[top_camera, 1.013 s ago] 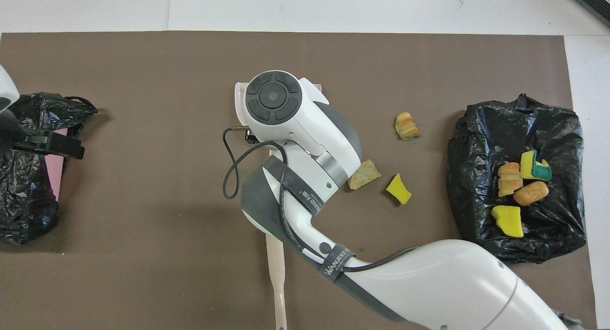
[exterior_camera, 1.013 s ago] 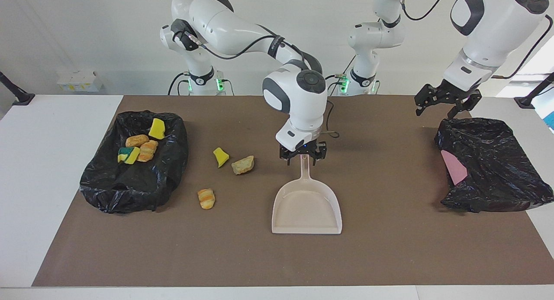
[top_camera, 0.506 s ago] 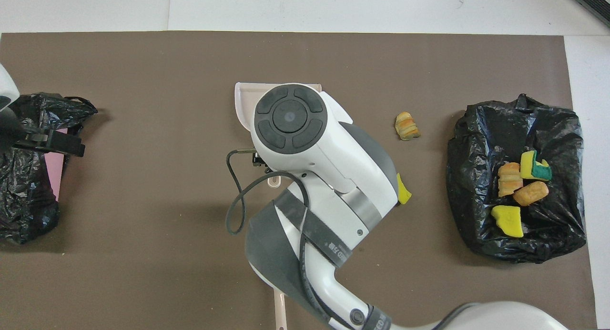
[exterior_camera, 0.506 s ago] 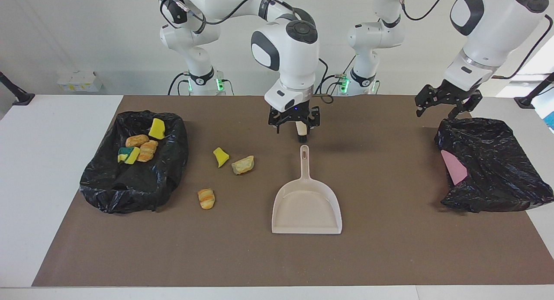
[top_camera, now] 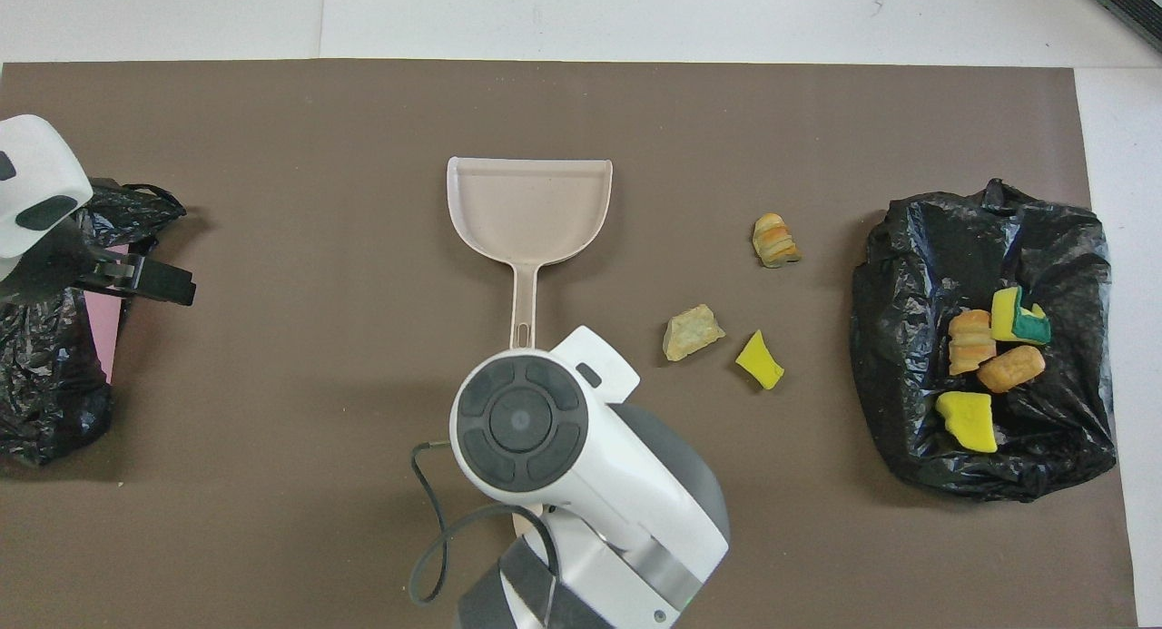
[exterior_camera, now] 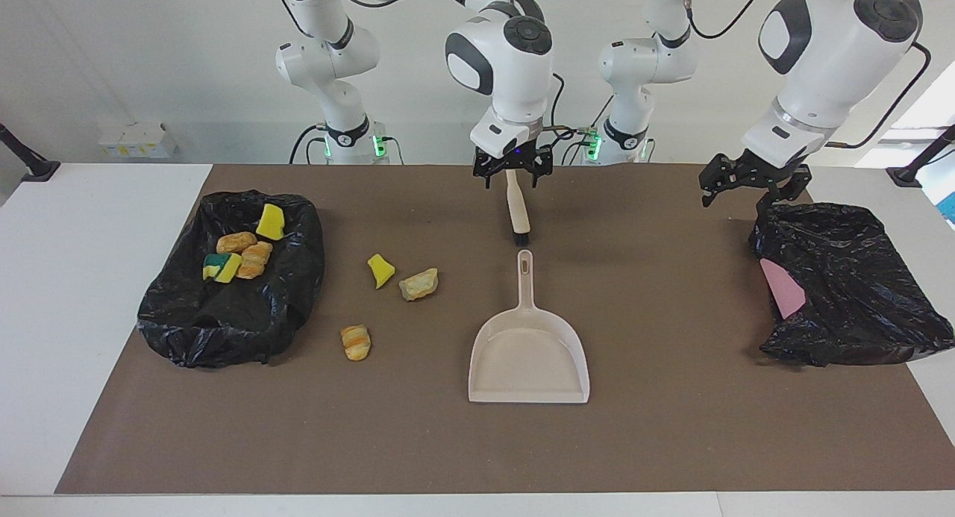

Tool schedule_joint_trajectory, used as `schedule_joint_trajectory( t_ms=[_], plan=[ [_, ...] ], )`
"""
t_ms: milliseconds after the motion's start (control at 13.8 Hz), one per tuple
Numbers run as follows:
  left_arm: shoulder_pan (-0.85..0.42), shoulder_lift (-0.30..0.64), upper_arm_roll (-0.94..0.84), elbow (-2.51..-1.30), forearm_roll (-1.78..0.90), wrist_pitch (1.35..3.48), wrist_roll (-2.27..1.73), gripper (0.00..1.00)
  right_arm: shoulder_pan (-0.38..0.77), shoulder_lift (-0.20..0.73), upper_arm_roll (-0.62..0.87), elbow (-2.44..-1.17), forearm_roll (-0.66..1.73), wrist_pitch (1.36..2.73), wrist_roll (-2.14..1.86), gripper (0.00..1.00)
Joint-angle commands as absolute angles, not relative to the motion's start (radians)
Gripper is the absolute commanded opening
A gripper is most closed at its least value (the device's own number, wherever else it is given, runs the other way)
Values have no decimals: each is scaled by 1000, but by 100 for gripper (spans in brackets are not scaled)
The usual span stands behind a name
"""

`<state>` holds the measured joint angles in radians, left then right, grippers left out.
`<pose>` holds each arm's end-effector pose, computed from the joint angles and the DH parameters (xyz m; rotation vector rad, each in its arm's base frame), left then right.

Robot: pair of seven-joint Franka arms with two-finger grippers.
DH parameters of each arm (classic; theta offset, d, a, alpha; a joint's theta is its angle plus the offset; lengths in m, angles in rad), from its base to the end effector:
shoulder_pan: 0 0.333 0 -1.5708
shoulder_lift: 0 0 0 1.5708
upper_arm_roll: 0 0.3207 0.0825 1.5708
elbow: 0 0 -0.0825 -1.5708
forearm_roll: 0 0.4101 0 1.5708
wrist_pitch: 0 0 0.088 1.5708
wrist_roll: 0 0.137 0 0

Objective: Sweep and dump trash in bin

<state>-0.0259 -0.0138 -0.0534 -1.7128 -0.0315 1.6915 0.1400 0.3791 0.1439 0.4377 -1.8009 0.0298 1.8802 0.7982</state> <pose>0.5802 -0.0502 0.5466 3.0928 -0.3344 -0.0102 0.4264 0.4463 0.4315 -3.1132 -0.0099 0.1555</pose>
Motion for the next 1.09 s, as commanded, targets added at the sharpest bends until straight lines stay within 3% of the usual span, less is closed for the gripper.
schedule_joint_trajectory(
  t_ms=[0, 217, 651, 1013],
  plan=[
    [-87, 1, -43, -1744, -26, 1765, 108, 100, 408, -34, 436, -2083, 123, 2011, 770, 100],
    [-176, 73, -43, -1736, -28, 1845, 17, 100, 485, -37, 436, -2164, 124, 2069, 793, 100],
    [-314, 218, -43, -1707, -17, 1989, -75, 100, 607, -5, 436, -2322, 124, 2315, 885, 100],
    [-403, 296, -43, -1707, -18, 2083, -153, 100, 615, 14, 436, -2324, 124, 2321, 907, 100]
  ],
)
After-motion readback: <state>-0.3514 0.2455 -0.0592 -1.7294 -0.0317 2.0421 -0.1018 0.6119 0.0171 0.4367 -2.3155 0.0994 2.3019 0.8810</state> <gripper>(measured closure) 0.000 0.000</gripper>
